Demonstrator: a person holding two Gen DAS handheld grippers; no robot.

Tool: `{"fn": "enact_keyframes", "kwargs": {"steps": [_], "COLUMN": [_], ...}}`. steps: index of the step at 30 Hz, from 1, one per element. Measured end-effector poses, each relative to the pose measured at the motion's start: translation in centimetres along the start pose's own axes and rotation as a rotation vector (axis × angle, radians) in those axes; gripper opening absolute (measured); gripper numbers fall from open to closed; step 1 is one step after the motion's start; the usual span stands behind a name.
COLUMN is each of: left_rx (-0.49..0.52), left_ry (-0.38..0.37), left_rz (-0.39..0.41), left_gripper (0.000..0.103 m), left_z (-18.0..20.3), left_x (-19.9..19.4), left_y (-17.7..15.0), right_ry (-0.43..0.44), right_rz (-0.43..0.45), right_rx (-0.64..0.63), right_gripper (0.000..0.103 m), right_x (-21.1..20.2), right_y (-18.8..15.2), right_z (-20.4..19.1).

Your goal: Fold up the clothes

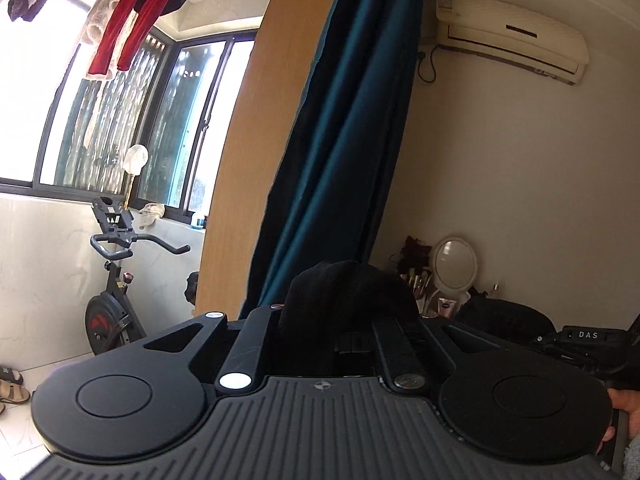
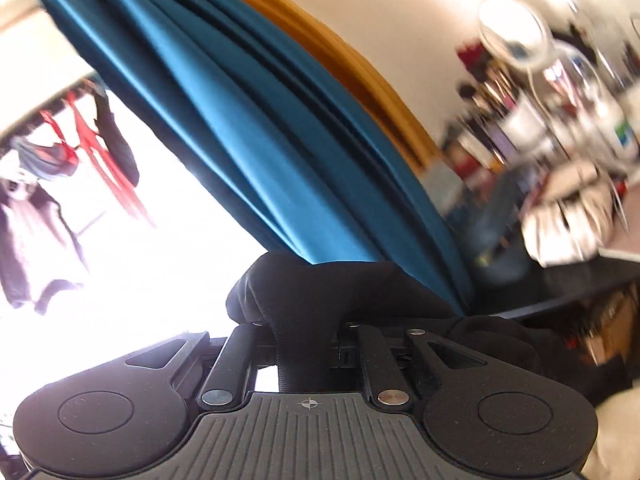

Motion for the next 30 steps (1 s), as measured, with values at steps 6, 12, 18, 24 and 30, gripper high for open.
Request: {"fn": "enact_keyframes", "kwargs": {"steps": [6,12,18,24,30], "left_rx": [-0.101,-0.216,-0.31,-0.374,-0.401], "left_ry": [-0.186,-0.331,-0.446,-0.633,-0.789], "left_rz": [0.101,0.14,0.093,0.027,0.003], "left_gripper": [0.01,0.01,0.01,0.01,0.01], "left_z": [1.7,1.3,3.2,9.6,18.7], "left_x": [-1.2,-2.4,-3.8,-4.8,-5.3], "left_y": [4.5,6.9,5.7,4.7,3.3], "right_ry": [-0.007,-0.088,-0.173,-0.251,-0.32], "right_rz": [0.098,0.218,0.291,0.382,0.504], "right_rx": [-0.067,-0.122,-0.126,-0.13,-0.124], "right_gripper": [0.01,0.01,0.01,0.01,0.01], "right_x": [-6.6,-13.6,-20.6,-29.2,-38.9], "right_y": [3.3,4.8,3.7,3.7,5.9], "right_z": [-6.1,-12.0,-15.7,-17.9,-17.0]}}
Point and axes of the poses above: each gripper's, at about its wrist camera, not at the fingertips, and x roughly the way its jaws point, z to its right, y to its top, the point moved 10 cm from there along x, roughly the way its jaws point, and after that the axes turned 15 degrees about z, right-handed, at the moved point
